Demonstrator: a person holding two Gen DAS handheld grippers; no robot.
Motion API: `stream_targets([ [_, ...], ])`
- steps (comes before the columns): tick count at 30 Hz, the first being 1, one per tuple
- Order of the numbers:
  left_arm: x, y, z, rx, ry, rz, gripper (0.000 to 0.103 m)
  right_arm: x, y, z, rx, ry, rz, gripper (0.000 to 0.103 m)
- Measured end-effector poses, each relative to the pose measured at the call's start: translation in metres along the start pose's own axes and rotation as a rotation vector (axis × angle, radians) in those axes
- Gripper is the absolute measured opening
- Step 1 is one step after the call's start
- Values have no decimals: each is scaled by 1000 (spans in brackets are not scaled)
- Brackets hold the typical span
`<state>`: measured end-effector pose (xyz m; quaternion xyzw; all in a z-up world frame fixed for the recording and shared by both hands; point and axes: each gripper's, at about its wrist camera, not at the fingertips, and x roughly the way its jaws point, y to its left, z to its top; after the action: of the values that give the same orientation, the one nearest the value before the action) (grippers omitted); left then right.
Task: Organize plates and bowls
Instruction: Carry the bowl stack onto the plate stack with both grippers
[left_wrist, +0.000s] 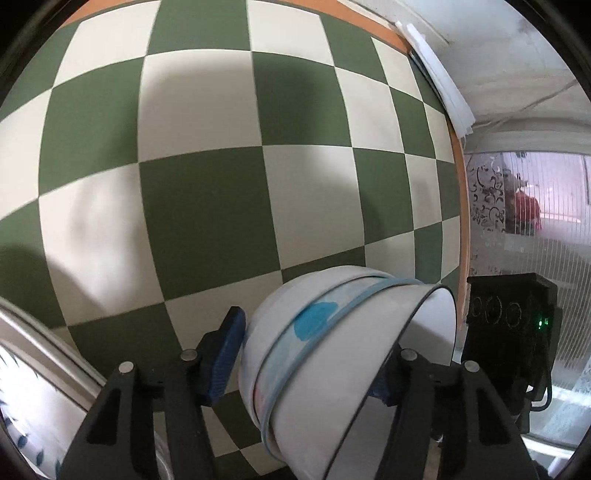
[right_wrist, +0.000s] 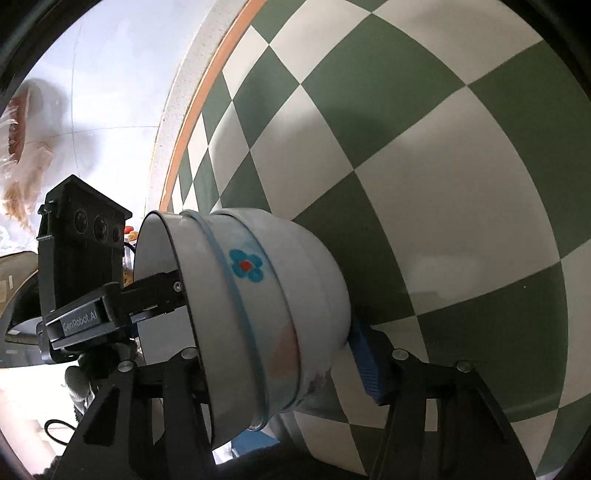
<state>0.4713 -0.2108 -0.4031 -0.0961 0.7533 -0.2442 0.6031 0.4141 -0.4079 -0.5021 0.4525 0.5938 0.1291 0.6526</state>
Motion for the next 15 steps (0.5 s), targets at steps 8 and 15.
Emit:
stream_targets([
  [8,-17,-1,-7,-27,-34,23,57,1,19,21,-26,42,3,58],
  [15,-56,5,-22,-28,-98,41,57,9,56,22,-70,65,6,58],
])
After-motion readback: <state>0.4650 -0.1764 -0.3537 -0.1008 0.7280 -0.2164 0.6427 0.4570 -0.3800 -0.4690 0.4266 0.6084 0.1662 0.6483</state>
